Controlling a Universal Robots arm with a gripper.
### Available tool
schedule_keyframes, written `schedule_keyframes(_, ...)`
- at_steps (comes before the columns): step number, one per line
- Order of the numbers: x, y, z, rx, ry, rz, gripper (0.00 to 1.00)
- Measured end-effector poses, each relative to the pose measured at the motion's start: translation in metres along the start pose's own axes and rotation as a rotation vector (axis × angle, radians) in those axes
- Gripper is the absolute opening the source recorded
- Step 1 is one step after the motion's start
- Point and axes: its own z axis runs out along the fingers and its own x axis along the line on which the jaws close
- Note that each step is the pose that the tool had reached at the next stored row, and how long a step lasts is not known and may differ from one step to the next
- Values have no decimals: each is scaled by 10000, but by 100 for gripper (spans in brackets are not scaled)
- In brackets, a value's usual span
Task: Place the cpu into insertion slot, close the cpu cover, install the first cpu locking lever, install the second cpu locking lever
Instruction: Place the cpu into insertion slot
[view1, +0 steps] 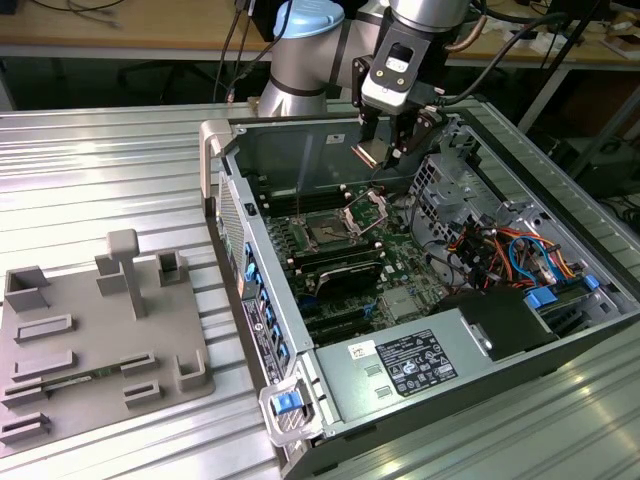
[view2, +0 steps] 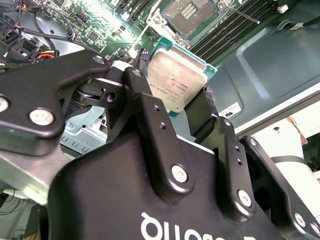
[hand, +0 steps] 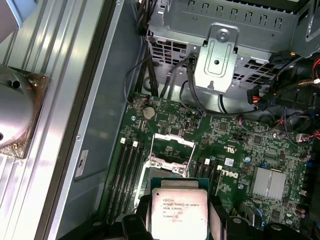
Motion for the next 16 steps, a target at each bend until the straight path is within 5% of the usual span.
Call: schedule_keyframes(16, 0, 0, 1, -6, -27, 301, 55)
